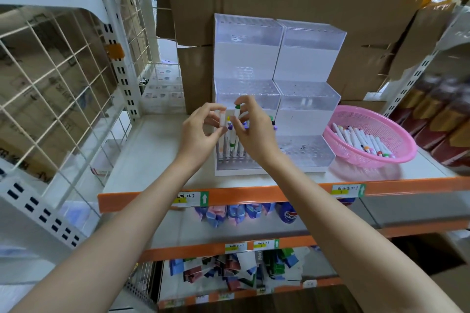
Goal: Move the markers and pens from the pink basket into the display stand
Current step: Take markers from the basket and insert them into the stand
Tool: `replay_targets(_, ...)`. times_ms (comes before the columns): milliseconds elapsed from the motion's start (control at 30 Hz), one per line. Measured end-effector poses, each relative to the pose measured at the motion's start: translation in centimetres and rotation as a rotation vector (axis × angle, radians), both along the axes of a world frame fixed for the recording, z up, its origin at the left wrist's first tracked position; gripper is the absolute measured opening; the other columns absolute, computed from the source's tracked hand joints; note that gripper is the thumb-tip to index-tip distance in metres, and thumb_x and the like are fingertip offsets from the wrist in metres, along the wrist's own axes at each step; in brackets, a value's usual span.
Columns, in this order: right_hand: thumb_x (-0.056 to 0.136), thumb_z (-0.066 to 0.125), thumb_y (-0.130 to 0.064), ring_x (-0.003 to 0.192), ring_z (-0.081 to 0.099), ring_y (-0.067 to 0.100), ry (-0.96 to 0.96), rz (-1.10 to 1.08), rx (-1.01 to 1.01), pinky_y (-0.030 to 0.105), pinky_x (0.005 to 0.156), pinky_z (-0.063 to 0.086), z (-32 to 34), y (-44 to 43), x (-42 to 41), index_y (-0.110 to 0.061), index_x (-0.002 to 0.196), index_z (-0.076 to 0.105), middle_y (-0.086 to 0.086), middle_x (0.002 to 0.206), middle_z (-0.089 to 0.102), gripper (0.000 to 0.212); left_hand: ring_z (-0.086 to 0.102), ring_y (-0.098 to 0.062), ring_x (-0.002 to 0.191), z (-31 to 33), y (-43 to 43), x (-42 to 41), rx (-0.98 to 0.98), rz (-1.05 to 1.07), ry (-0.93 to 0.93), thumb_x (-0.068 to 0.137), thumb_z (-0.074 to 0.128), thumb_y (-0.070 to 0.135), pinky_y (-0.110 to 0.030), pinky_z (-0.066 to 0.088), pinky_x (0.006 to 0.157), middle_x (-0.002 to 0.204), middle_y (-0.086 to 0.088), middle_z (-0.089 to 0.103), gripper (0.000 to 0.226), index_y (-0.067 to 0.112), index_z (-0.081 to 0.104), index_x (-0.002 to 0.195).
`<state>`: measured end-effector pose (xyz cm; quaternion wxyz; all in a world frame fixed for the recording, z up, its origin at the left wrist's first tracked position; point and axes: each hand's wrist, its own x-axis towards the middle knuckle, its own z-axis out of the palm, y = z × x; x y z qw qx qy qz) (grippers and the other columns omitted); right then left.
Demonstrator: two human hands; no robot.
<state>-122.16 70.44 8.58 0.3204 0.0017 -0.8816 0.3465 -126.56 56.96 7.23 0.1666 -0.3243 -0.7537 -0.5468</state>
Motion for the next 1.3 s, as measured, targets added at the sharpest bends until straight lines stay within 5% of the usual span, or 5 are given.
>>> replay_targets(333,0.091,0.064,-0.013,0.075,0.057,0.015,0.021,0.005,0.026,0.026,0.065,0.046,-0.3,-0.1,0.4,-0.005,0.112,0.052,-0.002,0.090,0.055,0.025,0.061,-0.004,0.081,-1.3,-0.1,-0.1,-0.058,0.036,-0.010,0.076,0.076,0.001,-0.006,0.043,0.074,0.088,-0.001,0.064,0.031,0.017,0.064,0.100)
replay_targets(800,0.091,0.064,-0.011,0.076,0.058,0.018,0.031,0.015,0.074,0.008,0.062,0.036,-0.6,-0.1,0.9,0.000,0.106,0.053,0.003,0.084,0.059,0.021,0.059,-0.015,0.079,-2.7,-0.4,0.6,-0.188,0.032,0.033,0.075,0.073,-0.002,-0.035,0.055,0.065,0.088,-0.004,0.060,0.024,0.013,0.061,0.089)
replay_targets(1000,0.091,0.064,-0.010,0.081,0.063,0.023,0.063,0.025,0.087,0.028,0.068,0.049,-0.7,-0.2,1.1,0.000,0.104,0.055,0.010,0.091,0.065,0.019,0.058,-0.013,0.078,-2.7,-0.6,0.6,-0.203,0.038,0.059,0.080,0.070,0.002,-0.036,0.056,0.064,0.086,-0.001,0.058,0.018,0.015,0.060,0.087)
replay_targets(1167,0.090,0.064,-0.007,0.076,0.063,0.025,0.081,0.025,0.107,0.039,0.066,0.053,-1.0,-0.3,1.2,0.000,0.101,0.056,0.010,0.088,0.066,0.015,0.057,-0.006,0.077,-2.0,-1.1,0.2,-0.181,0.015,0.107,0.082,0.068,0.000,-0.012,0.052,0.068,0.087,-0.003,0.058,0.012,0.009,0.068,0.090)
replay_targets(1300,0.090,0.065,-0.008,0.073,0.062,0.022,0.080,0.033,0.084,0.042,0.065,0.054,-1.0,-0.5,1.2,-0.002,0.098,0.056,0.007,0.084,0.065,0.014,0.060,-0.018,0.085,-2.0,-1.6,0.0,-0.314,0.055,0.211,0.082,0.068,0.005,-0.033,0.054,0.069,0.093,-0.004,0.058,0.016,0.009,0.067,0.098)
